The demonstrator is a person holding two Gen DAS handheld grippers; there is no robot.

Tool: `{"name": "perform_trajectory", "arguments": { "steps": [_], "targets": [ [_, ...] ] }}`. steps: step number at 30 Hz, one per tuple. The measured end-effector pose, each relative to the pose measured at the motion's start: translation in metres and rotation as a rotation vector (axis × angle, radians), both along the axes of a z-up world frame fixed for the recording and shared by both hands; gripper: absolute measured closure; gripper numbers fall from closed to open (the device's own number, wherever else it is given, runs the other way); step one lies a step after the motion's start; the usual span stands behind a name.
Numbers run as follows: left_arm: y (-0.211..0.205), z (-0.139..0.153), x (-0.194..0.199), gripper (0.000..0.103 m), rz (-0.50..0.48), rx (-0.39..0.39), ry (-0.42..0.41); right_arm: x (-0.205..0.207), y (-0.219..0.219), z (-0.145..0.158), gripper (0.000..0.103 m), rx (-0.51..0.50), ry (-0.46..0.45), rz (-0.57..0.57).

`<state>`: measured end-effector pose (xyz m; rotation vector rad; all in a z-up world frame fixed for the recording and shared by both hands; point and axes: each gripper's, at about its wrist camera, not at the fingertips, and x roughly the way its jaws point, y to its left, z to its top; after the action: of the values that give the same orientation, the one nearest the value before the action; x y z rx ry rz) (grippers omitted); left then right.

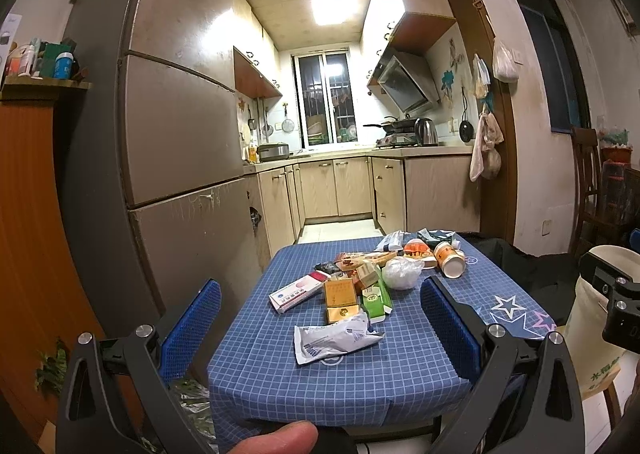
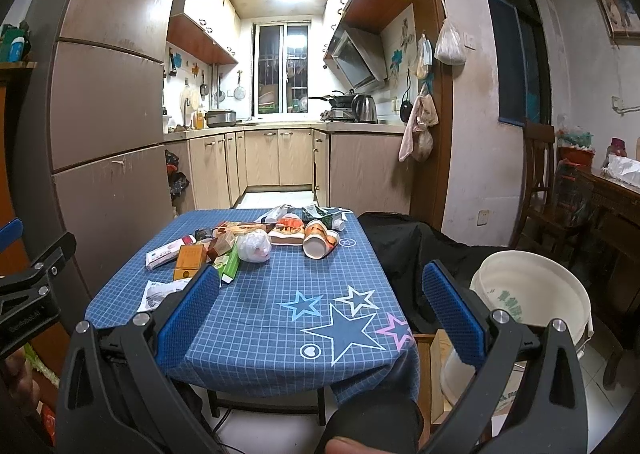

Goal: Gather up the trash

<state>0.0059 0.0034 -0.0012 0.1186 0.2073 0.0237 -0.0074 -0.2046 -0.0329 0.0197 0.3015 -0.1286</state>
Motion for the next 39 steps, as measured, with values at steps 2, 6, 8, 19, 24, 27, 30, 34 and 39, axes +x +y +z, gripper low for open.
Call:
{"name": "perform_trajectory", "arguments": {
  "steps": [2,6,8,19,24,27,30,34,39],
  "targets": [
    [0.0,-0.001,0.0,0.003,0.0,0.0,0.0,0.0,0.0,0.002,0.005,0.0,0.002,0.0],
    [0.002,-0.005,0.003,0.003,0.002,0.004,0.005,0.0,0.002,-0.007,0.005,0.0,0.005,0.002],
    [0.002,-0.005,0.003,0.003,0.004,0.005,0.005,0.001,0.002,-0.005,0.005,0.0,0.006,0.002],
    [0.002,-0.008,0.008,0.003,0.009,0.013,0.02,0.0,0.001,-0.005,0.005,0.006,0.015,0.003],
    [0.0,-0.012,0.012,0.003,0.012,0.017,0.032,-0.001,-0.001,0.002,0.005,0.009,0.022,0.002],
    [0.0,-0.016,0.014,0.003,0.013,0.023,0.043,0.001,-0.002,0.0,0.005,0.011,0.034,0.005],
    [0.005,-0.022,0.018,0.003,0.023,0.022,0.054,0.006,-0.002,-0.001,0.005,0.012,0.053,0.013],
    [0.03,-0.037,0.032,0.003,0.074,-0.002,0.105,0.016,-0.001,-0.008,0.005,0.008,0.091,0.026],
    [0.053,-0.043,0.044,0.003,0.126,-0.02,0.115,0.031,0.006,-0.019,0.005,-0.03,0.123,0.049]
  ]
}}
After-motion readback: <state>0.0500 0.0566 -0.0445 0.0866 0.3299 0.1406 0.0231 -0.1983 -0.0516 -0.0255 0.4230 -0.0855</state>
